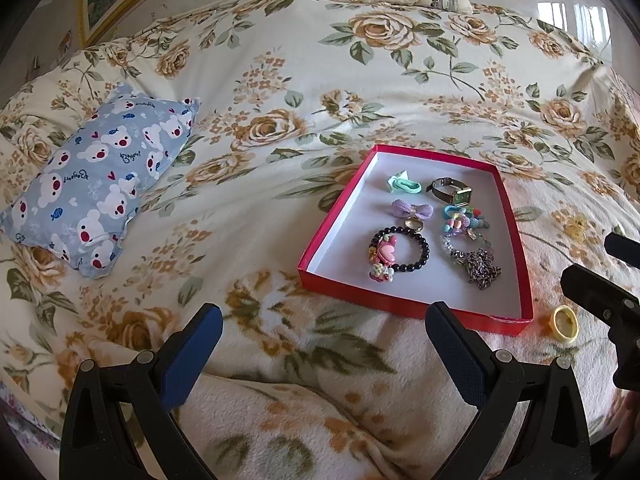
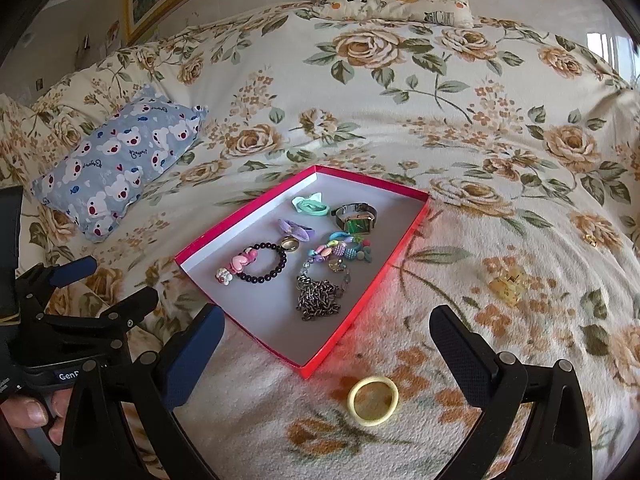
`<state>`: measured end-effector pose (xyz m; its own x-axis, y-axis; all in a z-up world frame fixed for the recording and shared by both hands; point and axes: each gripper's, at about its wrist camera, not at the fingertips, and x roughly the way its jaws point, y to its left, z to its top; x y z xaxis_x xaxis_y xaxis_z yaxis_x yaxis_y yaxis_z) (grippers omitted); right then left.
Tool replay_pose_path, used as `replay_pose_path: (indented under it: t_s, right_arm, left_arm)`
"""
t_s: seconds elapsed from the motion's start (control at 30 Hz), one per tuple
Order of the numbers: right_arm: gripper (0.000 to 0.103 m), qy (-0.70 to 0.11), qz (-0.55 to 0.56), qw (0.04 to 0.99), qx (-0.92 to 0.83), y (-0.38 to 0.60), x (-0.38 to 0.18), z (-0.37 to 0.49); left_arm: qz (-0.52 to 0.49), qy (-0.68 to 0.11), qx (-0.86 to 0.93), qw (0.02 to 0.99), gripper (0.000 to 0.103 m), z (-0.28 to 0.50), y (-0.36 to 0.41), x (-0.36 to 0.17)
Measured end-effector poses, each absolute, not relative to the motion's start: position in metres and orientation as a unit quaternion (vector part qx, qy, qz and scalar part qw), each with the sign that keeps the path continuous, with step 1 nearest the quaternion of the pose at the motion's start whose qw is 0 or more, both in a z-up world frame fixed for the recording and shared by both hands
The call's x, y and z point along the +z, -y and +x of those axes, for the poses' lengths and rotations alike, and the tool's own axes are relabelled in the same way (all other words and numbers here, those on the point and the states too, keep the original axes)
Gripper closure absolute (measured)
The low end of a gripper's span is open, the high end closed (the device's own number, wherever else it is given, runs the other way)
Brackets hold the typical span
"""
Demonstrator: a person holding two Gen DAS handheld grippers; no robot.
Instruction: Organize jewelry
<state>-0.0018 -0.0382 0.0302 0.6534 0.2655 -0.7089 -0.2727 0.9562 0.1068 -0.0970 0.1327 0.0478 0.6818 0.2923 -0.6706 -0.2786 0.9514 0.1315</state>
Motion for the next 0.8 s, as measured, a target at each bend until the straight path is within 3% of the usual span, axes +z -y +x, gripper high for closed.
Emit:
replay_pose_path:
  t_s: [0.8]
  right_arm:
    - [0.0,-0.399,0.005,0.905,0.148,0.0432,0.022,0.0025]
  left_arm:
    - [0.008,-0.373,0.15,0.916,0.001,-0.0912,-0.1291,0.0447]
